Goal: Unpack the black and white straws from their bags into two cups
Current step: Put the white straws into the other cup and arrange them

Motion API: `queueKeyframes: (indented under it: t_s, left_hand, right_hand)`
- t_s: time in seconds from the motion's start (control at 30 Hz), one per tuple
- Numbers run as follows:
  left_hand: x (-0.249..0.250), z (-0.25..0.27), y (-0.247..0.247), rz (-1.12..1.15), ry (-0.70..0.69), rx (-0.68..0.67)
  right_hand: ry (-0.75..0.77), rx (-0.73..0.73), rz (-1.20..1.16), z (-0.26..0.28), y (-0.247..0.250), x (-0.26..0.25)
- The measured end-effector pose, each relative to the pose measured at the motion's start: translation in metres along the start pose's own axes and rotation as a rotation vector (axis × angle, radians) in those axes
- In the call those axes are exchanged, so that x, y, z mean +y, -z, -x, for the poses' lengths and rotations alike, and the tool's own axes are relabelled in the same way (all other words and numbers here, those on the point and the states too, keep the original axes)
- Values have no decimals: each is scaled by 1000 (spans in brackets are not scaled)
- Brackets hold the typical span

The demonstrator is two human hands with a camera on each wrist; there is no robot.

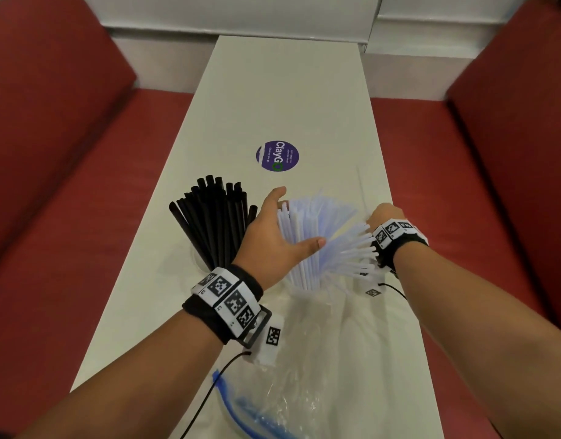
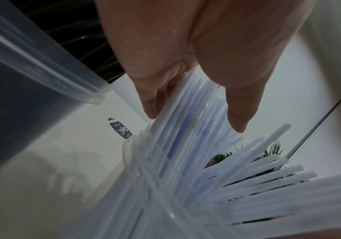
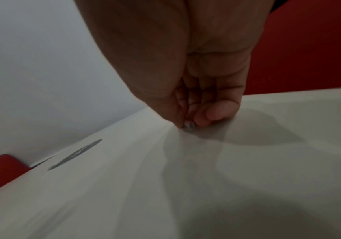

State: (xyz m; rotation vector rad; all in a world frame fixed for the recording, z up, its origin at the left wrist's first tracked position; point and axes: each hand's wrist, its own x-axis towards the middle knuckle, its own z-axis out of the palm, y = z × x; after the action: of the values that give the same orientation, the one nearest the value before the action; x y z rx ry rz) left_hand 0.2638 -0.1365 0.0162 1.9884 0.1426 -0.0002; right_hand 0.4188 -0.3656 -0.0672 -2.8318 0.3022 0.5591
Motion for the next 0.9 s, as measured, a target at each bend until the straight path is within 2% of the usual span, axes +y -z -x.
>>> queueKeyframes:
  t_s: [0.13, 0.3, 0.43, 0.63, 0.77, 0.9]
  left_hand:
    - [2, 3, 1, -21, -2, -20]
    - [11, 7, 9, -13, -28, -42]
    - [24, 11, 20, -30, -72, -70]
    - [30, 12, 25, -103, -80, -115]
    - [25, 14, 24, -149, -56, -122]
    - [25, 20, 21, -175, -44, -112]
  right_hand:
    - [-10, -86, -24, 18, -1, 16]
    - [-24, -120, -105, 50, -5, 33]
    - [15, -100, -345, 83, 14, 36]
    - [354, 176, -642, 136, 62, 29]
    - [548, 190, -670, 161, 80, 14]
    - [579, 144, -529, 165, 72, -2]
